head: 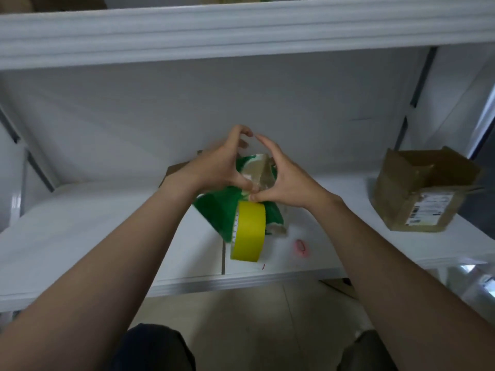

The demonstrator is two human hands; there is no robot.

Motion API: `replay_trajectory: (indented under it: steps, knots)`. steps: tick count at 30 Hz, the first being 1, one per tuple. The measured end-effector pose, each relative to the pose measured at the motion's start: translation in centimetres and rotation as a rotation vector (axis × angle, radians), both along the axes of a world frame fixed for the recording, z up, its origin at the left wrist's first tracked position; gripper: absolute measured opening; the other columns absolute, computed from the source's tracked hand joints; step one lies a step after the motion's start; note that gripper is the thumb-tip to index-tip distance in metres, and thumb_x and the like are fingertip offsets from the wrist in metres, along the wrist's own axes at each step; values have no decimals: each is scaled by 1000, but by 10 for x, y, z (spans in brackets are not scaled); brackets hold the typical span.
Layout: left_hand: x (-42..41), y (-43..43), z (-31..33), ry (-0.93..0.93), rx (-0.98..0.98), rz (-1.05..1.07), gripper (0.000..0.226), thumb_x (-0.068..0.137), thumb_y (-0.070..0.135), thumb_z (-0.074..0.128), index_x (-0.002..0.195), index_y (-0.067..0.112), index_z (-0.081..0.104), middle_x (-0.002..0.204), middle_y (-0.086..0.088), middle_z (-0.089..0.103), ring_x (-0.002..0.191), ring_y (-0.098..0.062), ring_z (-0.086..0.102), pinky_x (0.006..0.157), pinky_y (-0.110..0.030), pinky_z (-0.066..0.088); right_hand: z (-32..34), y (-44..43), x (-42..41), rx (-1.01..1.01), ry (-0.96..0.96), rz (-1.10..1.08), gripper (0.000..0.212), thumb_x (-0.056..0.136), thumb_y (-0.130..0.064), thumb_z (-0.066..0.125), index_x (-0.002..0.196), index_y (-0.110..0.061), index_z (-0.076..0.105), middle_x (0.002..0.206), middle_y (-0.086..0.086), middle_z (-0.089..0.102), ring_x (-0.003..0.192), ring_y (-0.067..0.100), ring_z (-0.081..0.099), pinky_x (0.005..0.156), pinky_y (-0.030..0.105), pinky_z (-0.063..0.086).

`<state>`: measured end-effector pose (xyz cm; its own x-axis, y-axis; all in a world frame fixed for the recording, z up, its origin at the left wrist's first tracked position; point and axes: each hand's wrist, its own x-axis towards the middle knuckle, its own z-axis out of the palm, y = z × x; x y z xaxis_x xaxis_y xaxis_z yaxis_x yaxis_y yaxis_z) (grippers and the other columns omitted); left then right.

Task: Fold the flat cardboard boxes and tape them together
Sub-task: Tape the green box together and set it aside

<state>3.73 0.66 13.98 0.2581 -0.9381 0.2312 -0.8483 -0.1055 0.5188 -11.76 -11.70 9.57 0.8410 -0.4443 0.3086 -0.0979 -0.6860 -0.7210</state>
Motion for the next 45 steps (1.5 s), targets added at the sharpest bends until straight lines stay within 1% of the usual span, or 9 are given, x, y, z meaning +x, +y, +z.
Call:
replay_trajectory:
  steps: [5,9,12,18,29,36,38,41,45]
  knots:
    - [-13,17,-21,-175,-201,390,29,86,30,72,105,24,51,107,-3,65,103,-29,61,86,-39,49,-21,4,2,110,-25,-348,107,63,-43,86,144,-64,20,128,0,45,109,23,55,95,41,51]
    - [-34,20,-53,122,83,342,48,91,49,65,124,22,44,114,1,61,104,-23,60,83,-35,46,-45,10,8,151,12,-488,78,71,-46,81,139,-56,45,119,-1,40,105,26,59,87,31,49]
    - [-35,16,-78,142,41,369,50,95,44,63,135,24,41,122,-7,64,108,-28,62,81,-33,45,-63,8,12,196,14,-472,71,71,-43,84,135,-51,56,117,-3,39,108,24,59,85,27,43]
    - [-28,12,-97,189,-80,395,43,85,42,68,122,51,47,93,8,69,84,-19,68,79,-44,58,-75,-3,16,120,-12,-417,67,70,-42,86,132,-46,62,122,-5,39,113,20,57,95,25,44]
    - [-26,13,-127,-111,30,498,73,95,33,57,152,60,18,86,-3,61,76,-28,57,63,-34,41,-76,-20,18,86,10,-291,72,69,-38,88,136,-44,60,127,-2,41,118,17,55,108,31,44]
    - [-31,-7,-129,-122,5,500,78,95,28,56,156,51,12,84,-3,62,69,-24,57,60,-32,44,-81,-29,12,118,-54,-256,105,71,-42,87,158,-35,28,162,2,31,140,19,41,115,41,39]
    - [-31,-9,-131,-114,-7,516,79,95,28,56,157,50,12,83,-3,60,69,-24,56,60,-33,46,-80,-30,5,258,-95,-334,84,78,-57,76,149,-33,40,152,-3,46,126,16,54,101,40,51]
    - [-30,-10,-132,-105,-11,528,79,95,29,56,157,49,12,82,-4,59,68,-25,54,61,-34,47,-80,-33,-7,341,-23,-482,37,93,-51,61,106,-17,67,107,6,72,85,23,71,73,42,64]
    - [-35,-11,-132,-52,-10,532,81,95,28,57,157,49,11,87,-2,57,70,-25,54,63,-34,45,-99,-36,-30,113,646,-480,31,73,-34,84,77,-8,65,71,8,69,63,27,71,58,34,62]
